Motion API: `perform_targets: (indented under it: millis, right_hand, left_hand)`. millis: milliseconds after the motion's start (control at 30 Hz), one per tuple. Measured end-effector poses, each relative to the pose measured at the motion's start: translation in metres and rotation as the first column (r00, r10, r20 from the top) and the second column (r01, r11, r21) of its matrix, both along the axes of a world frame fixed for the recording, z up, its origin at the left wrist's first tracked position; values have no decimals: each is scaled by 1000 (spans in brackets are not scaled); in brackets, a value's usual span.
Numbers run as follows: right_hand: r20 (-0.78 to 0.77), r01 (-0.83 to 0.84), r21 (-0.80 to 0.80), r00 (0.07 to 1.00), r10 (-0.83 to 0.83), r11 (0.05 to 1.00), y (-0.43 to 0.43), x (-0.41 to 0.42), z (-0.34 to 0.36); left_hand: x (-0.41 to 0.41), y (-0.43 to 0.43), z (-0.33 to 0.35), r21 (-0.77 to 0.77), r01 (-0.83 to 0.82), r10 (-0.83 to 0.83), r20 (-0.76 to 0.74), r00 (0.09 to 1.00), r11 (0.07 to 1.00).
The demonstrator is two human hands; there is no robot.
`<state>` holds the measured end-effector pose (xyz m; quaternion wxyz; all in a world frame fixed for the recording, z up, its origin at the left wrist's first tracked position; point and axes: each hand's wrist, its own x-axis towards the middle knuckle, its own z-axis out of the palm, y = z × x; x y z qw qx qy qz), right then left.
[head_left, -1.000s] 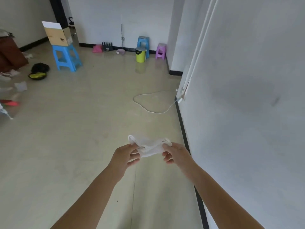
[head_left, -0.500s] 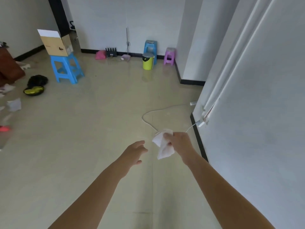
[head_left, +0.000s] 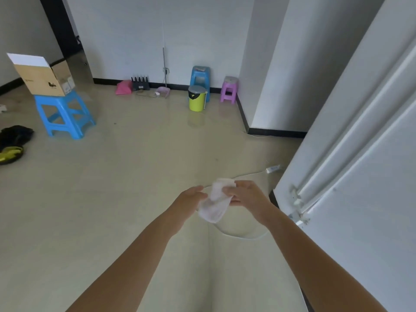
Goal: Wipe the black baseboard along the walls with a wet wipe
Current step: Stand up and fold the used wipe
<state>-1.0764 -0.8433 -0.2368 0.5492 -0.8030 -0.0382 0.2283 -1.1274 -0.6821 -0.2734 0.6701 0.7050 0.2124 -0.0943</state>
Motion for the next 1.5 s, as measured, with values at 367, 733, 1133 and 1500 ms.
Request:
perform_targets:
  millis: [367,733,1133,1500]
  right_hand:
    - [-47,-62,77,997,66,995,201,322,-18]
    - [-61,159,201,987,-150,967,361,622,-7]
    - [-73,193,160,980,-183,968,425,997,-24]
    - [144,-19,78,990,8,997,510,1342,4]
  left_hand:
    - [313,197,-14,-4,13,-13,-28,1000,1000]
    - [615,378,7,-238,22,-49,-111,993,971]
    - [1002,453,-10,-327,-35,14,-68,998,944]
    - [1348,531,-1,-169,48,-49,-4,999,985]
